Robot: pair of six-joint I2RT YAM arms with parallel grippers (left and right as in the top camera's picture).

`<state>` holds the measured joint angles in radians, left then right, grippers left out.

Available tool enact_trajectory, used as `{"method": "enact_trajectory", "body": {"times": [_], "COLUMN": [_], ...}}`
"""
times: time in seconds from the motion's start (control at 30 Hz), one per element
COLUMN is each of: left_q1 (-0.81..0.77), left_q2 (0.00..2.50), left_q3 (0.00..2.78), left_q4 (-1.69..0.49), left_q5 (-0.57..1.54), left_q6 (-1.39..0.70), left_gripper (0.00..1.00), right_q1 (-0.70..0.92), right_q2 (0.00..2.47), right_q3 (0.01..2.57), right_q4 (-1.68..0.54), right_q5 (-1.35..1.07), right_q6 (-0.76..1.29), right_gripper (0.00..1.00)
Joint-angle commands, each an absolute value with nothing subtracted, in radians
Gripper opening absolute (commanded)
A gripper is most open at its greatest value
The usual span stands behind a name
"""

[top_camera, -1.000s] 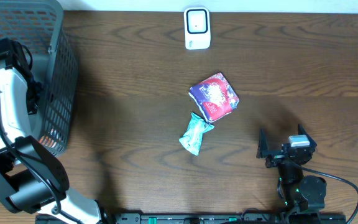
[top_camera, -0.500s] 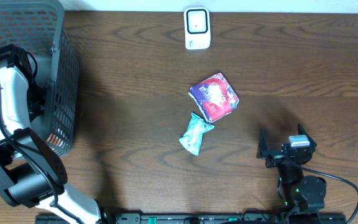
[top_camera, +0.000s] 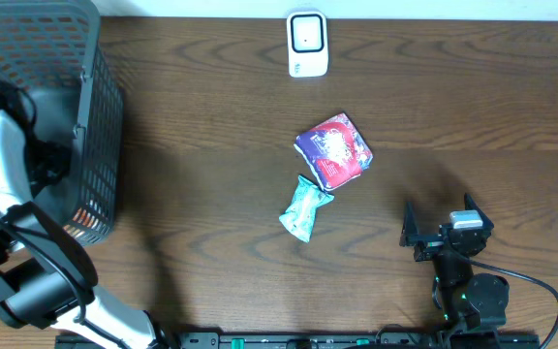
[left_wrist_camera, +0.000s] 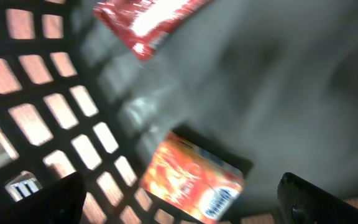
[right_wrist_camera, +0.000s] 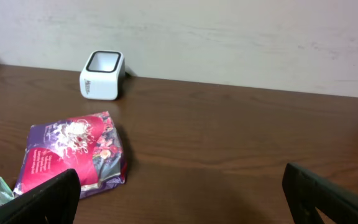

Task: Scan the item barcode
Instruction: 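Reach the left gripper back into the basket toward the orange box, then grasp the small orange snack packet with the left gripper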

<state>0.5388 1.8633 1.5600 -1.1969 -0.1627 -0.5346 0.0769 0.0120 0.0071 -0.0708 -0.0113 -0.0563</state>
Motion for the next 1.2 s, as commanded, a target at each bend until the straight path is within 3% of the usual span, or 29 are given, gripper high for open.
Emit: {"method": "enact_trajectory", "body": {"times": [0.0,0.13,0.3,0.83,1.07,1.17], "left_q1": [0.582,0.594,0.585,0.564,0.564,0.564], "left_q2": [1.876,1.876,1.876,1.876,1.876,1.876], "left_q3": [1.553,1.541,1.489,1.248,1.225,1.225], "left_q4": [-1.198,-1.19,-1.134,-0.91,-0.887,-0.882], "left_q5": [-0.168,-0.127,0.067,0.078,0.06,0.059], "left_q6": [-0.533,-0.537,-0.537,-0.537,-0.536,-0.536], "left_gripper": [0.98,0.98,0.98,0.95,0.81,0.6], "right_q1": [0.071,0.071,0.071,0.071,0.071,0.071], "right_q2": [0.007,0.007,0.007,0.01,0.012,0.012], "right_q3": [0.006,0.006,0.006,0.006,0.006,0.006], "right_q4": [-0.075,-0.075,-0.075,-0.075,-0.075,-0.075], "right_q5": [-0.01,-0.01,-0.01,-0.01,-0.01,-0.01], "right_q6": [-0.065,-0.065,-0.065,-0.065,-0.065,-0.065], "right_gripper": [0.99,0.99,0.99,0.99,0.99,0.99]}}
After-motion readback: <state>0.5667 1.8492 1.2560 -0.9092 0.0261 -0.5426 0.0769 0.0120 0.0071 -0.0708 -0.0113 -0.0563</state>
